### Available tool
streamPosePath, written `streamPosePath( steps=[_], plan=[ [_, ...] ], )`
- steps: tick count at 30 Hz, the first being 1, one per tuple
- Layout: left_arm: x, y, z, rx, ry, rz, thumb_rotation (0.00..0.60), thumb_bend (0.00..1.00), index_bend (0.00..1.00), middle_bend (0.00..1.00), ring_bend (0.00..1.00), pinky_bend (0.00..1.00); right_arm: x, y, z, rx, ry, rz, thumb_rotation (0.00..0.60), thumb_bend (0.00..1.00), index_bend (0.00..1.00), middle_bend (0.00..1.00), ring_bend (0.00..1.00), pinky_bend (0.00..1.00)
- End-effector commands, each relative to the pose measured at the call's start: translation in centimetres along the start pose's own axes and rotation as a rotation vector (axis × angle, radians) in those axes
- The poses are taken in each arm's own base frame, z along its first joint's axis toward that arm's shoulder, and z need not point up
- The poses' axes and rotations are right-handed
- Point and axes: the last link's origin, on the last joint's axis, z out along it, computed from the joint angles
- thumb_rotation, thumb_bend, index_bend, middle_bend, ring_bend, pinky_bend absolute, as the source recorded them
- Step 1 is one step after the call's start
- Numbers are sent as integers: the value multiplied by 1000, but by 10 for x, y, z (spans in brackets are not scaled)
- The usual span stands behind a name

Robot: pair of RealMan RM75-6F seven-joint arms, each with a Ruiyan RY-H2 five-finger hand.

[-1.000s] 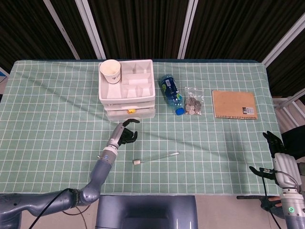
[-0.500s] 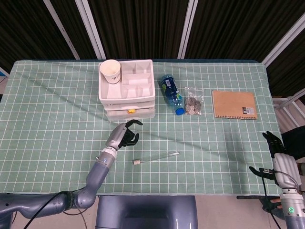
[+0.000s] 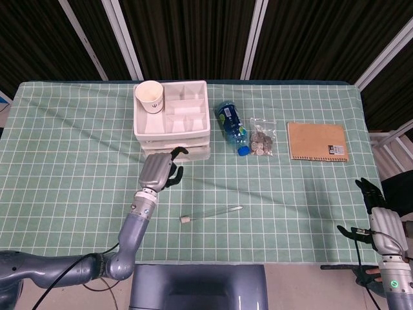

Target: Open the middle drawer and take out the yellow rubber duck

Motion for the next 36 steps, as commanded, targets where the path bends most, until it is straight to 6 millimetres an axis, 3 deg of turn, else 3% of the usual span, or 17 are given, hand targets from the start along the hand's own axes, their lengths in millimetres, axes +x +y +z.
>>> streamPosePath(
  steps=[1,21,36],
  plan=[
    [3,-1,3,31,12,18,600,505,289,987,987,1000,0,0,0,-2,-2,1,600,24,0,0,0,222],
    [2,-24,12,175,-6,92,600,504,291,989,988,1000,0,0,0,-6,-7,4,600,24,0,0,0,222],
    [-2,-27,6,200,-46,95,600,504,442,996,997,1000,0,0,0,-7,-8,6,600,25,0,0,0,222]
  ],
)
